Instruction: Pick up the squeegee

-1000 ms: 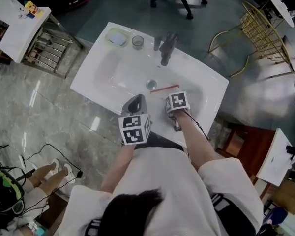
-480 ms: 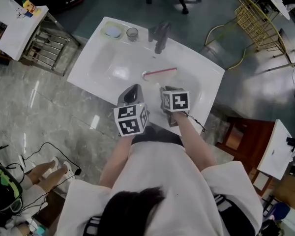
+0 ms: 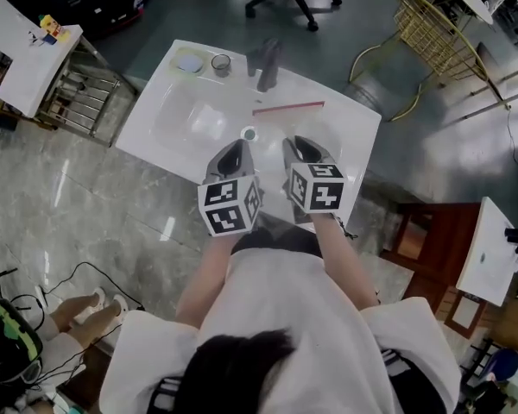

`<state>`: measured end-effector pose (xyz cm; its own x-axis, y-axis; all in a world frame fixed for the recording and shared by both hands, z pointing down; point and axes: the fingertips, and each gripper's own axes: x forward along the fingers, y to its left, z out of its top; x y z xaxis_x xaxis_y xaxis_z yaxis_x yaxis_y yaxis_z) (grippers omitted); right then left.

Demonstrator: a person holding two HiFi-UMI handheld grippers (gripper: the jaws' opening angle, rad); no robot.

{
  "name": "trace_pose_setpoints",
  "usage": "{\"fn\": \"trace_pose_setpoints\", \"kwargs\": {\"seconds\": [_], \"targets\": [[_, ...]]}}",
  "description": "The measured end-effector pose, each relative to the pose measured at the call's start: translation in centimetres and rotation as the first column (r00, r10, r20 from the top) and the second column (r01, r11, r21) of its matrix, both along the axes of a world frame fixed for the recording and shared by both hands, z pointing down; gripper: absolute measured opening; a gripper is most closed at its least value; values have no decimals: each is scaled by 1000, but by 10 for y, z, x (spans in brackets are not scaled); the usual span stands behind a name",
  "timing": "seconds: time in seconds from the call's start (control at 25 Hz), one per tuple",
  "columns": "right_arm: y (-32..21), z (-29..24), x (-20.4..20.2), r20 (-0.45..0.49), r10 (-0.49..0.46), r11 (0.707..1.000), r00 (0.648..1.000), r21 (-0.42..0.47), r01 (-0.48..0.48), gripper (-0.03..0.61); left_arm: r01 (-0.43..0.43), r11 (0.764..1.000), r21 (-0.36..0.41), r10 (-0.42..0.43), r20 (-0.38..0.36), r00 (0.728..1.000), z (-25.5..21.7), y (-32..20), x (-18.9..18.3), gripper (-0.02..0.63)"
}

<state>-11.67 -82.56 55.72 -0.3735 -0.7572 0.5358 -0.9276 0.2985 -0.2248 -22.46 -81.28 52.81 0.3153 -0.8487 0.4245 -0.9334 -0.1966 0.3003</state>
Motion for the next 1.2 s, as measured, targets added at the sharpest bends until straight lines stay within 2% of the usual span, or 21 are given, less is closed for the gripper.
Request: {"fn": "trace_pose_setpoints", "kwargs": {"seconds": [0.16,0.4,0.56,0.84,1.2], "targets": [[-3,-48,10,-29,27,988,999,156,-22,98,-20,998,55,22,-36,999,-26,-4,14,23],[-3,-106,26,-47,96,938,994,339,-74,98,-66,985,162,75,-51,996,-68,-12,35,23],[-5,-124,35,-53,105,924,993,375,-78,98,-90,973,212,98,-27,995,-89,-17,49,23],[2,-147,40,-56,103,901,993,428,-69,98,-90,965,248,95,-10,995,-101,-13,56,23],[11,-155,46,-52,107,893,993,444,-73,98,-122,950,286,118,32,993,-112,-6,64,23]]}}
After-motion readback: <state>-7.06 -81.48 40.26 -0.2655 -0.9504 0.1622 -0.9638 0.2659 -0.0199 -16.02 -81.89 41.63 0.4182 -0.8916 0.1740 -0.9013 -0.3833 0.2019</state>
